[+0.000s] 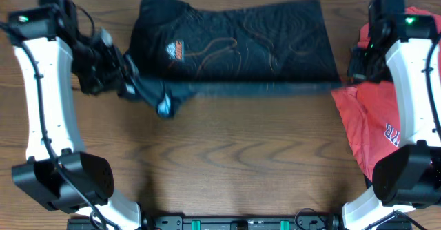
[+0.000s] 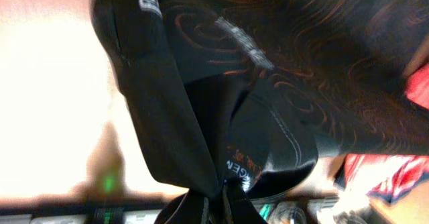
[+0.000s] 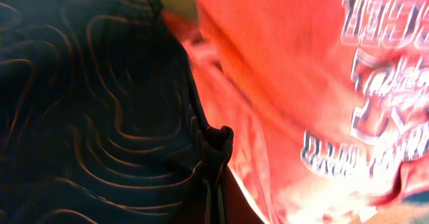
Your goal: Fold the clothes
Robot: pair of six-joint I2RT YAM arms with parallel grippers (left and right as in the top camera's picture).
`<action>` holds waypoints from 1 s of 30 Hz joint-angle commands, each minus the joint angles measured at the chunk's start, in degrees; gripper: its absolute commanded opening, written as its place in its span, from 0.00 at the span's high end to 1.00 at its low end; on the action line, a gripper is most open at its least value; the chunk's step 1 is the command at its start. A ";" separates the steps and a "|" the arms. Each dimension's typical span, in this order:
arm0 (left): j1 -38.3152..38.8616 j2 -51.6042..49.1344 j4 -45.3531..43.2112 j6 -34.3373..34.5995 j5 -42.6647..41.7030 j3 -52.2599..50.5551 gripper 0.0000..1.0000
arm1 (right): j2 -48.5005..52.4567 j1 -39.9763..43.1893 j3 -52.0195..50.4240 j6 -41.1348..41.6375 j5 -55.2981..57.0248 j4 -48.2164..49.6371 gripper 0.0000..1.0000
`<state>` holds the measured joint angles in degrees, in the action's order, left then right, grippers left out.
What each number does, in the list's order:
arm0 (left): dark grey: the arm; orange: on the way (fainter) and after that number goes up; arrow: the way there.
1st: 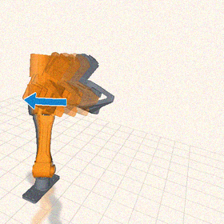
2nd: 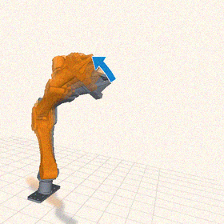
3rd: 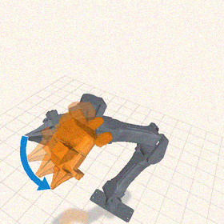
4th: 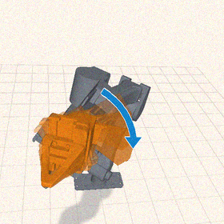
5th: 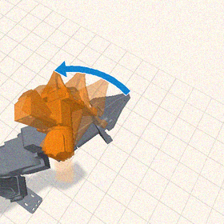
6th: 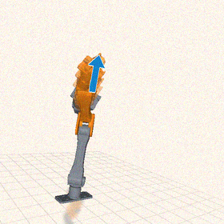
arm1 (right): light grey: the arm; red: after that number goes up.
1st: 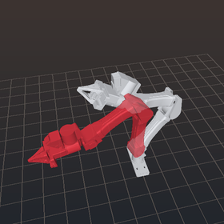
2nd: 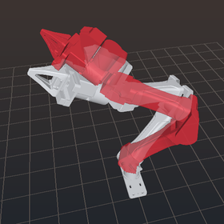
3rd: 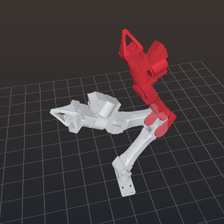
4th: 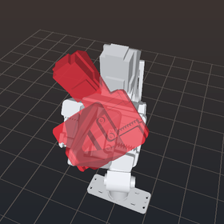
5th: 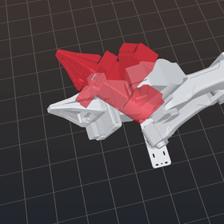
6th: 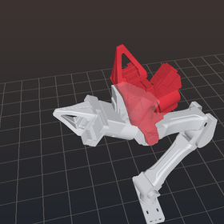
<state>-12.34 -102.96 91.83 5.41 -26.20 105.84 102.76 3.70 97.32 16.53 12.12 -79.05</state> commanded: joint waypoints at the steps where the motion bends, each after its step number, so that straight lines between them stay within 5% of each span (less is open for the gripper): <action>1: -0.39 0.50 0.94 -5.18 1.33 -9.11 0.94 | 0.55 0.50 -4.83 2.93 2.43 -1.55 0.99; 13: -0.57 10.36 -7.56 -3.34 4.96 -35.93 0.94 | 0.09 0.50 -21.00 5.77 -1.20 -1.42 0.99; 24: -0.61 24.57 -8.74 4.79 10.43 -42.36 0.94 | -4.50 0.46 -23.30 6.19 -1.64 -1.64 0.99; 30: -0.61 26.95 -17.81 6.36 10.38 -42.36 0.94 | -6.05 0.28 -23.30 6.08 -4.24 8.33 0.99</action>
<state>-12.64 -76.23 76.36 9.58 -17.19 63.64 97.49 3.79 74.02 21.78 9.26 -73.34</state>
